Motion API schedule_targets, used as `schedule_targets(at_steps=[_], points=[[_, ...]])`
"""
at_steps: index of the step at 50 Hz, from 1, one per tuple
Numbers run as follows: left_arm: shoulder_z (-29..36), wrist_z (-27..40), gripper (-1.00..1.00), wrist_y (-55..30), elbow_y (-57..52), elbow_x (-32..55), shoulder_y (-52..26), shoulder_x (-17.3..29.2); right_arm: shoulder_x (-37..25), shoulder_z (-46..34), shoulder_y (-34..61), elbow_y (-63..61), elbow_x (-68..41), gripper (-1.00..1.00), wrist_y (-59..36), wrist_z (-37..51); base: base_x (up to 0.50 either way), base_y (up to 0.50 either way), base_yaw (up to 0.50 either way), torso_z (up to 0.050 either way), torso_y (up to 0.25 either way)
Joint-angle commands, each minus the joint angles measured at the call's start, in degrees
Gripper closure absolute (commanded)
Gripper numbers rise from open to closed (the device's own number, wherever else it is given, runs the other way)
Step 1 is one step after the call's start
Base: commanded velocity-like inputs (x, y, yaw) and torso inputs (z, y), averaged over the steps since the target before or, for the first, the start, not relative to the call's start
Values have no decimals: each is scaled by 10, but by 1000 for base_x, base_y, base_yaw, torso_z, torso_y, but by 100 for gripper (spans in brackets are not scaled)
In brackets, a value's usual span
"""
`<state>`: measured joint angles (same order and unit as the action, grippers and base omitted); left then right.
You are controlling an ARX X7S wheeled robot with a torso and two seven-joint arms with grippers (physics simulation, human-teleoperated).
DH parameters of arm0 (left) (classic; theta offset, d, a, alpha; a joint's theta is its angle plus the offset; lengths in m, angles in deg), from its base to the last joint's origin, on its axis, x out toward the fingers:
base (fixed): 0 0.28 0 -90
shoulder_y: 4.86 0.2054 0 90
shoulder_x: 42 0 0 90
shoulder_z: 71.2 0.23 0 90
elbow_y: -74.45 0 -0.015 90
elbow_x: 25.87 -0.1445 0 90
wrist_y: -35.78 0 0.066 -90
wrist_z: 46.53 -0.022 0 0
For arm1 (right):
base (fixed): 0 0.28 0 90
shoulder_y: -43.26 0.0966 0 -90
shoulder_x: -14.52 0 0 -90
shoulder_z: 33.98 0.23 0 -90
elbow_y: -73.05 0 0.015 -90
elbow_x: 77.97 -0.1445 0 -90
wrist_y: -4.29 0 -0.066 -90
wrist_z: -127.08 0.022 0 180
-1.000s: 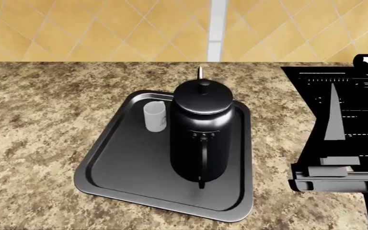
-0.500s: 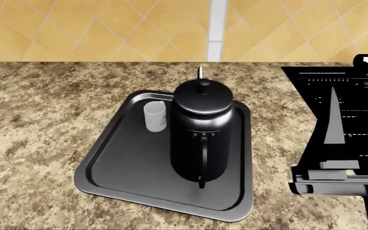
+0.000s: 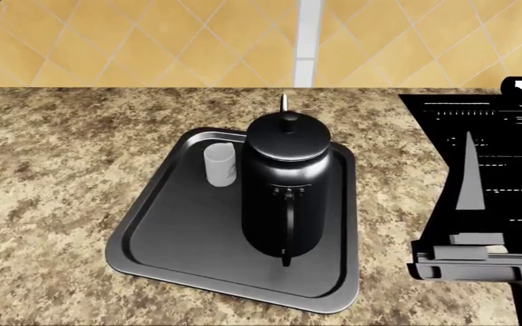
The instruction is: Pick the kettle from the counter and place it on the tray. Then pick the mug from the cabinet and place it on the tray. Then close the cabinet doors.
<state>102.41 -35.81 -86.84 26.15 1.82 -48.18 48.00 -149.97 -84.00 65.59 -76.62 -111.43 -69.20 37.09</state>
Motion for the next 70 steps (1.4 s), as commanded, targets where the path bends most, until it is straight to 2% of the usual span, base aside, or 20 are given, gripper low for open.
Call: schedule_targets(at_steps=[1, 20, 56, 60, 62, 66, 70], points=[[59, -72, -100, -1, 17, 17, 97, 0, -3, 17, -19, -3, 2, -100, -7, -1, 0, 0, 0, 0, 0], [73, -129, -100, 43, 29, -265, 178, 0, -4, 53, -59, -3, 2, -100, -16, -1, 0, 0, 0, 0, 0], [84, -149, -100, 92, 114, -502, 231, 0, -7, 137, -157, 5, 8, -100, -29, -11, 0, 0, 0, 0, 0], [75, -138, -100, 94, 118, -492, 225, 0, -7, 143, -161, 4, 7, -100, -30, -12, 0, 0, 0, 0, 0], [63, -116, -100, 93, 118, -450, 209, 0, -9, 145, -162, 4, 7, -100, -30, -13, 0, 0, 0, 0, 0], [47, -69, -100, 100, 123, -337, 160, 0, -10, 148, -161, 0, 5, -100, -33, -14, 0, 0, 0, 0, 0], [-6, -11, -100, 102, 134, -162, 105, 0, -6, 128, -139, -3, 5, -100, -33, -9, 0, 0, 0, 0, 0]])
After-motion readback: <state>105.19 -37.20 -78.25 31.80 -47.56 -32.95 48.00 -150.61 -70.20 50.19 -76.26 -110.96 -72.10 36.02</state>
